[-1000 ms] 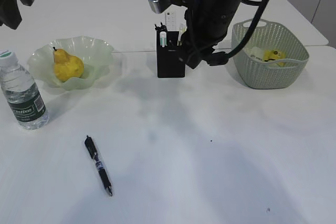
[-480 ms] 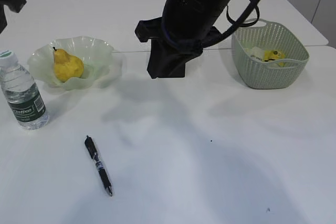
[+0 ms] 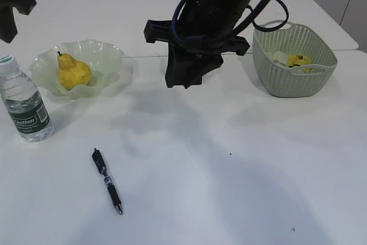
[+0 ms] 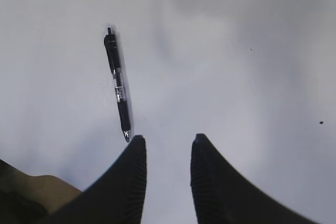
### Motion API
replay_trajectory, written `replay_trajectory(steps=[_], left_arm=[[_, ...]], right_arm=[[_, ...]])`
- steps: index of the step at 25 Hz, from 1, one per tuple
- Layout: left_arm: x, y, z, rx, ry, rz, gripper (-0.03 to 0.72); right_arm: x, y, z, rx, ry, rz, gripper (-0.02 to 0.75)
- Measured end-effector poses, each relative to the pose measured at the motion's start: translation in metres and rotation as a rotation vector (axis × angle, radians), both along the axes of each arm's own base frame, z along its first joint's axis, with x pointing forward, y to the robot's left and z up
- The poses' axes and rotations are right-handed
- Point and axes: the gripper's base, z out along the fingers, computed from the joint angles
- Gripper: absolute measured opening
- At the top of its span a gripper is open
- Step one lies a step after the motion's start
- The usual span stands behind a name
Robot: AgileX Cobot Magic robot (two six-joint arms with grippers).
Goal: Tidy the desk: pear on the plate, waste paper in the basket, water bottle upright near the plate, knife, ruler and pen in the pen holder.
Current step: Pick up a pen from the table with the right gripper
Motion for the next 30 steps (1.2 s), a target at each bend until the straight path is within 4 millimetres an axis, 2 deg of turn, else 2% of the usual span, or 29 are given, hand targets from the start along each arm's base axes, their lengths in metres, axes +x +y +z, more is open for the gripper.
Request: replay_trajectory(steps=[7, 13, 18, 24, 27, 30], left_arm=[[0.001, 0.005, 0.001, 0.057, -0.008, 0.007, 0.142], [0.001, 0.005, 0.001, 0.057, -0.008, 0.007, 0.142], [0.001, 0.005, 0.001, 0.057, -0.008, 0.007, 0.142], [0.001, 0.005, 0.001, 0.059, -0.008, 0.009, 0.142], [0.000, 0.008, 0.003, 0.080, -0.027, 0.027, 0.142], [-0.005, 0.016, 0.014, 0.117, -0.078, 0.054, 0.142]], right_arm=[[-0.016, 0.027, -0.004, -0.016, 0.015, 0.048, 0.249], [-0.025, 0.050, -0.024, -0.042, 0.075, 0.050, 0.249], [-0.024, 0.056, -0.039, -0.048, 0.125, 0.025, 0.249], [-0.026, 0.060, -0.040, -0.029, 0.145, 0.025, 0.249], [-0.033, 0.068, -0.043, -0.041, 0.145, 0.050, 0.249], [-0.038, 0.081, -0.056, -0.060, 0.166, 0.080, 0.249]])
